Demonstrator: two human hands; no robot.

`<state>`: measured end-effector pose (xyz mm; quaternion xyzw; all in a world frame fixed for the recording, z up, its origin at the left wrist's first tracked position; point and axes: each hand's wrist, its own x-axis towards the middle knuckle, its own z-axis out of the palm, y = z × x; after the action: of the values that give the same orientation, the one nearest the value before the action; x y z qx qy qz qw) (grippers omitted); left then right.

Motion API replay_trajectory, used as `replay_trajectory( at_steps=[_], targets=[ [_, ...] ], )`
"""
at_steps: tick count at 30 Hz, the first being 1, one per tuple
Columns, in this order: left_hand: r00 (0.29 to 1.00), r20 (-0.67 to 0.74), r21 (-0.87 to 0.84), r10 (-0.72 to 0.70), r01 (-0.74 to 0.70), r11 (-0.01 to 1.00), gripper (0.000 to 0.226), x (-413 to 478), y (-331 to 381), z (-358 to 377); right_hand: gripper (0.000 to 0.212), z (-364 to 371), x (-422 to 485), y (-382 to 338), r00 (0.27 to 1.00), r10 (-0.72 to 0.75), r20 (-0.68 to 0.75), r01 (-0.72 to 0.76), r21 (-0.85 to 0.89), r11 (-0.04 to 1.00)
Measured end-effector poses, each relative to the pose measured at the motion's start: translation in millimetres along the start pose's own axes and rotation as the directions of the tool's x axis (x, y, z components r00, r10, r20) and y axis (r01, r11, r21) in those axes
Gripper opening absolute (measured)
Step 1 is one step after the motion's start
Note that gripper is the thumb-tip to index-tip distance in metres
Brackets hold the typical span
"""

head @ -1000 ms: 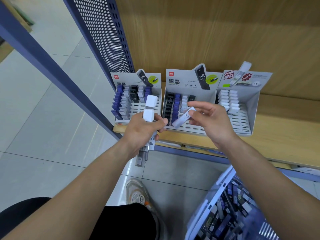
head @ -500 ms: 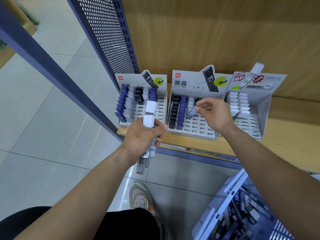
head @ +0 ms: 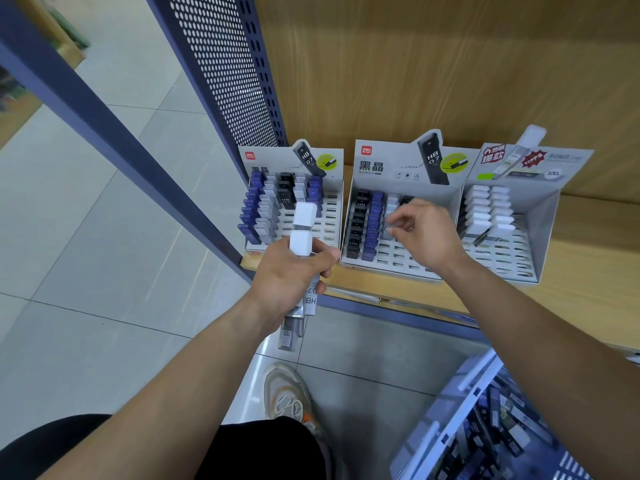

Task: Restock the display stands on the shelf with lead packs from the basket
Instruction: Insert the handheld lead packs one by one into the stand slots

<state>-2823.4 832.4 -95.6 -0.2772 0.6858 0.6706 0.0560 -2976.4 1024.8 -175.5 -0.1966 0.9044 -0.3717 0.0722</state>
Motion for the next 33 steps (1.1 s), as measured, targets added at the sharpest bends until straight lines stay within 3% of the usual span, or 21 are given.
replay_trajectory(
  at_steps=[6, 9, 11, 15, 21, 26, 33],
  targets=[
    [1.000, -0.015, -0.022, 0.005, -0.005, 1.000, 0.020, 0, 4, -1, 0.004, -2, -9, -9, 0.995, 0.061, -0.081, -0.061, 0.008, 0.998],
    [1.000, -0.012, -0.041, -0.004, 0.004, 0.999, 0.022, 0, 9, 1, 0.008, -17, -37, -41, 0.961, 0.245, -0.131, -0.198, 0.295, 0.935],
    [1.000, -0.001, -0.050, -0.002, 0.002, 0.999, 0.024, -1, 11, 4, 0.005, -21, -64, -72, 0.955, 0.296, 0.016, -0.266, 0.482, 0.835],
    [1.000, 0.002, -0.047, 0.024, -0.024, 0.999, 0.029, -7, 15, 15, 0.009, -12, -108, -120, 0.899, 0.256, 0.354, -0.428, 0.590, 0.685],
    [1.000, -0.017, -0.164, -0.021, 0.018, 0.986, 0.032, -19, 22, 21, 0.037, -6, -123, -137, 0.890, 0.297, 0.345, -0.454, 0.730, 0.511],
    [0.999, -0.007, -0.140, -0.041, 0.039, 0.989, 0.039, -21, 27, 19, 0.034, -13, -124, -140, 0.887, 0.277, 0.369, -0.461, 0.735, 0.498],
    [0.999, -0.030, -0.091, 0.015, -0.018, 0.996, 0.033, -19, 27, 17, 0.027, -15, -124, -134, 0.867, 0.251, 0.430, -0.498, 0.740, 0.453]
  ],
)
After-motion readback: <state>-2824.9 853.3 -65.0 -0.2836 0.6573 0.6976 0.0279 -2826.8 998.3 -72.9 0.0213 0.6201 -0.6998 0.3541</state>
